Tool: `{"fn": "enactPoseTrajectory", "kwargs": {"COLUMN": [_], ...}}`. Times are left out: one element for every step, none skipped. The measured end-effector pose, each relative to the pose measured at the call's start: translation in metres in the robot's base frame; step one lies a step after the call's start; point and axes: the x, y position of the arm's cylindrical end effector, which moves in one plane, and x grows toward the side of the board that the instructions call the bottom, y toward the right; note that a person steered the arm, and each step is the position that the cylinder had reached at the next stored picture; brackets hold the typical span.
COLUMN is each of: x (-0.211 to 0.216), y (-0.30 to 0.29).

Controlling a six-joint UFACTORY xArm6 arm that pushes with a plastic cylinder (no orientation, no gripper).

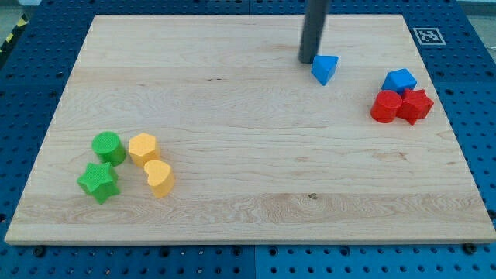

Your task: Move the blue tringle towards the left side of the blue cube

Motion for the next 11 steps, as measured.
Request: {"fn": "enactPoseTrajectory", "kwargs": {"x": [0.018, 0.023, 0.018, 0.002, 0.031, 0.049, 0.049, 0.058, 0.059, 0.064, 0.066], "y": [-0.001, 0.05, 0.053, 0.061, 0.071, 0.071, 0.067, 0.081, 0.08, 0.051, 0.04]}}
